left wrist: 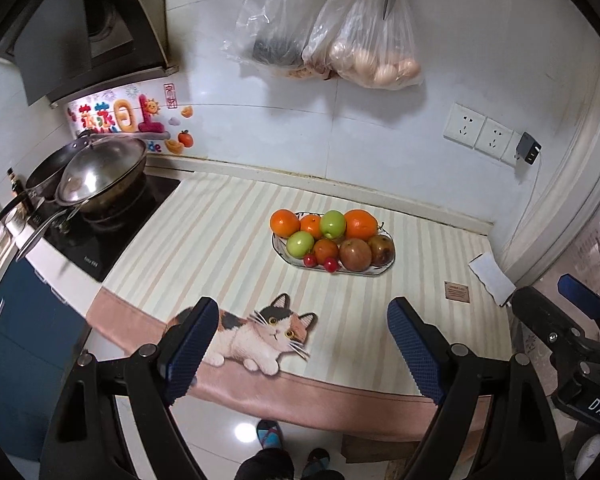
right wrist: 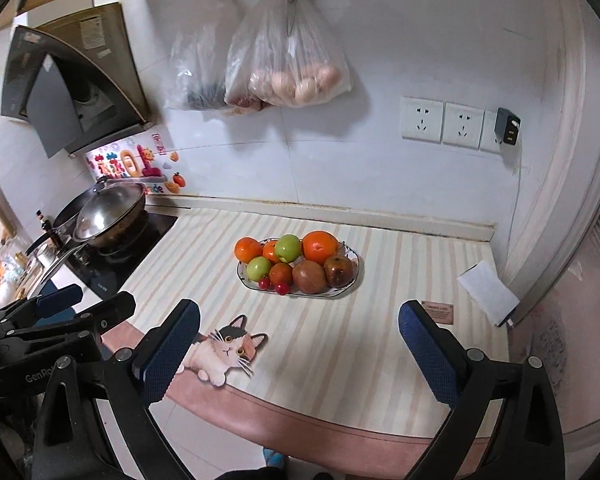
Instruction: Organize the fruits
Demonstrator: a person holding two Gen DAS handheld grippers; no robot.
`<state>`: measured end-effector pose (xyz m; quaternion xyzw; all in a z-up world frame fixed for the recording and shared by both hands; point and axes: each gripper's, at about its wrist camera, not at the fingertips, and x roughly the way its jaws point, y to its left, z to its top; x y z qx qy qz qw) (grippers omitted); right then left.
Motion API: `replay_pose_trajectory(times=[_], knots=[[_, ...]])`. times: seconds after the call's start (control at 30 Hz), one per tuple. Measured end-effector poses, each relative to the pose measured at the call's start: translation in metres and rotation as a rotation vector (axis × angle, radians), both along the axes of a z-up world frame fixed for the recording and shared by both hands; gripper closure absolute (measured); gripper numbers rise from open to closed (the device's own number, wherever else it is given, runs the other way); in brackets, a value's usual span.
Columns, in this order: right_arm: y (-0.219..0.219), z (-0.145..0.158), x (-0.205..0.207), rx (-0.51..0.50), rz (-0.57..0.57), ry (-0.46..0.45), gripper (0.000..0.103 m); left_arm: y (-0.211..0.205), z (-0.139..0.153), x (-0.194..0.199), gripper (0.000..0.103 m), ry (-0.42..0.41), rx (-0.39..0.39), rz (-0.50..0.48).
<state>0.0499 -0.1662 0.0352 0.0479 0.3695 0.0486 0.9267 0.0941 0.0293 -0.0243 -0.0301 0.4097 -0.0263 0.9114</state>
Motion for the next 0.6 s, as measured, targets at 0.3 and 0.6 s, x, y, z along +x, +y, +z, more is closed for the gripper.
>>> replay_pose_trajectory(times=[0.3, 0.6], knots=[[-0.015, 0.012, -0.032, 0.016, 0.028, -0.011, 0.001, -0.010, 0.011, -0.032, 0.017, -0.024, 0.013, 0.028], [-0.019, 0.022, -0.039, 0.037, 0.002, -0.025, 0.001, -0.005, 0.020, -0.038, 0.017, -0.051, 0.027, 0.018]])
